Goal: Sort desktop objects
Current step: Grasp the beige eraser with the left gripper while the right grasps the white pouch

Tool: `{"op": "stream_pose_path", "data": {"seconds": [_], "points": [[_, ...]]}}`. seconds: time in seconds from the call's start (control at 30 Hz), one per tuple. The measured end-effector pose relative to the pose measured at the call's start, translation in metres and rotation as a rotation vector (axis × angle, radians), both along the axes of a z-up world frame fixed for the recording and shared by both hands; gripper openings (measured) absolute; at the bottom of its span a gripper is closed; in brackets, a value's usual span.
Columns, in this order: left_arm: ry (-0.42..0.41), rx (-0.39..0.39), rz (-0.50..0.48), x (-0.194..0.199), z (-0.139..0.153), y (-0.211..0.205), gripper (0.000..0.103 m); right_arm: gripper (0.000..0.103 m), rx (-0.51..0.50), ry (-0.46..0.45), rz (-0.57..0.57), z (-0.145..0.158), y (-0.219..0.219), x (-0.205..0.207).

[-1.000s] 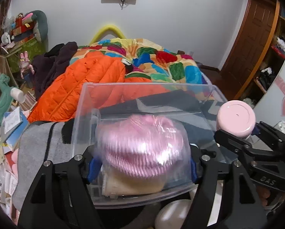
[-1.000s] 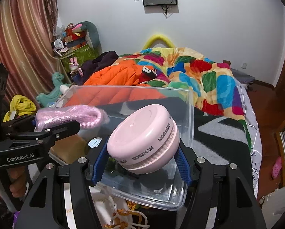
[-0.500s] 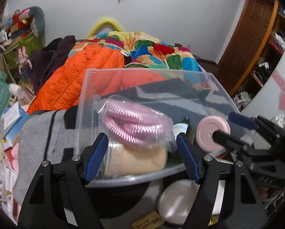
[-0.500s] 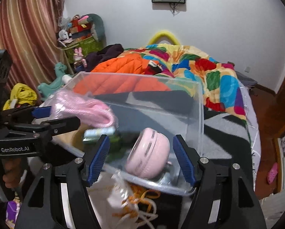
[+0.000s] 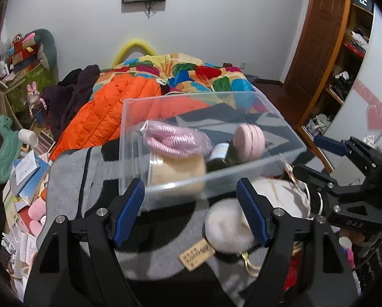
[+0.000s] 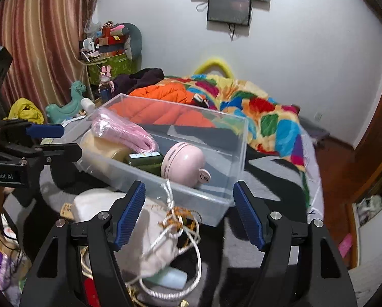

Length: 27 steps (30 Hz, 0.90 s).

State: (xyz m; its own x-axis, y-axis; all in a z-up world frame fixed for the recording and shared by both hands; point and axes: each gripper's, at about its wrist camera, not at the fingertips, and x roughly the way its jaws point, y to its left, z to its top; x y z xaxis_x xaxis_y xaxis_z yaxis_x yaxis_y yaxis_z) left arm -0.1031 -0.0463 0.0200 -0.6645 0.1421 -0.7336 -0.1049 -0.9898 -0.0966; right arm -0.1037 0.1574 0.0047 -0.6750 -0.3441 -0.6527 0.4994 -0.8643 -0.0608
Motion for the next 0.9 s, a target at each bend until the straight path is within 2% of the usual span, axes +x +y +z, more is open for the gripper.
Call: {"op": "stream_pose_path", "data": {"seconds": [0.03,0.07,0.37,0.5,0.67,0.8,0.9], "points": [[-0.002,-0.001,-0.006,0.005,0.0,0.001,0.075,0.079,-0.015,0.001,0.004,0.001,0.002,0.004],[-0.004,-0.002,-0.012,0.01,-0.001,0.001,0.076,0.08,-0.041,0.002,0.01,0.003,0.004,0.01],[-0.028,-0.05,-0.027,0.044,-0.017,-0.001,0.08,0.08,-0.096,-0.032,0.124,0.004,-0.012,0.037],[-0.043,-0.046,-0.021,0.055,-0.026,-0.009,0.08,0.08,-0.053,-0.025,0.167,-0.006,-0.028,0.048],[-0.066,-0.038,-0.005,0.064,-0.039,-0.018,0.08,0.08,0.006,-0.063,0.215,-0.026,-0.041,0.046],[-0.081,-0.049,-0.029,0.067,-0.048,-0.015,0.08,0.08,0.044,-0.078,0.198,-0.035,-0.038,0.036],[-0.064,-0.082,-0.056,0.07,-0.053,-0.008,0.08,0.074,0.069,-0.103,0.174,-0.043,-0.032,0.027]]}}
